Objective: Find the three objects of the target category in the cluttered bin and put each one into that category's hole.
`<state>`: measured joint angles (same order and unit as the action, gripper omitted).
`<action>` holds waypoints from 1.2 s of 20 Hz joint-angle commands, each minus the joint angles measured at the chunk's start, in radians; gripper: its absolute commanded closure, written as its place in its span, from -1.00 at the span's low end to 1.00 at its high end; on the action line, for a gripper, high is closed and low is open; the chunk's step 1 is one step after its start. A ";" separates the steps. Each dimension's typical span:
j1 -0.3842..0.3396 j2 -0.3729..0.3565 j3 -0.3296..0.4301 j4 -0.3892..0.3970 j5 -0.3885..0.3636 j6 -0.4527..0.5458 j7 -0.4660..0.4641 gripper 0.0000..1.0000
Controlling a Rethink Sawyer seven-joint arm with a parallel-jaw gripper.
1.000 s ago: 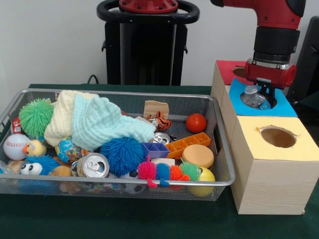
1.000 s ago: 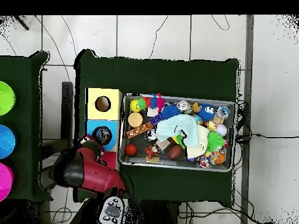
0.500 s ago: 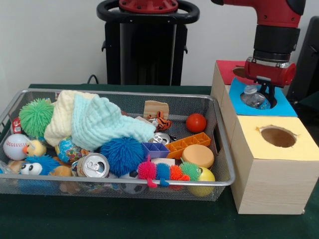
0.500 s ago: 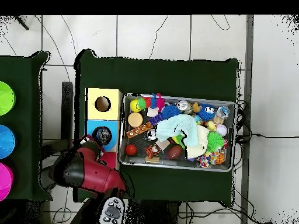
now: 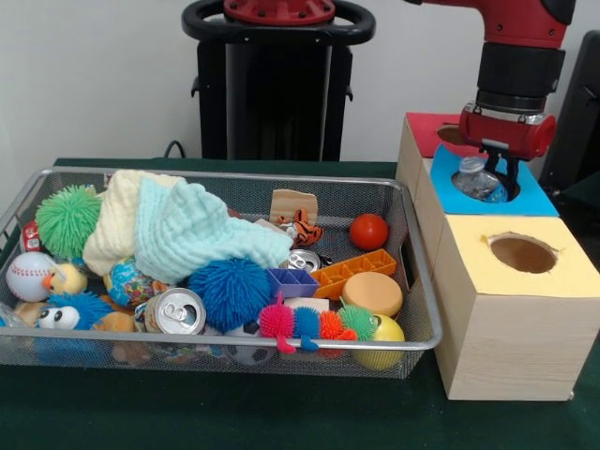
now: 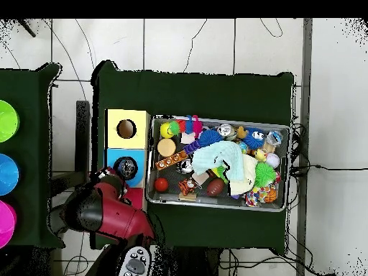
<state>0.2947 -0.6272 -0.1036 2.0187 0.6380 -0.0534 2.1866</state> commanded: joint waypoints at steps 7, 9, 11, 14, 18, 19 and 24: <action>0.030 0.035 0.009 0.107 0.029 0.216 0.208 -1.00; 0.021 0.013 0.017 0.115 0.029 0.230 0.212 -1.00; 0.045 -0.025 -0.035 0.100 0.018 0.291 0.211 -1.00; 0.070 -0.075 -0.080 0.079 0.006 0.379 0.239 -1.00; 0.078 -0.099 -0.087 0.065 0.009 0.430 0.269 -1.00; 0.081 -0.102 -0.086 0.062 0.011 0.437 0.273 -1.00; 0.066 -0.102 -0.068 0.063 0.030 0.437 0.265 -1.00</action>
<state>0.3633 -0.7329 -0.2098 2.0237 0.6421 0.2155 2.1868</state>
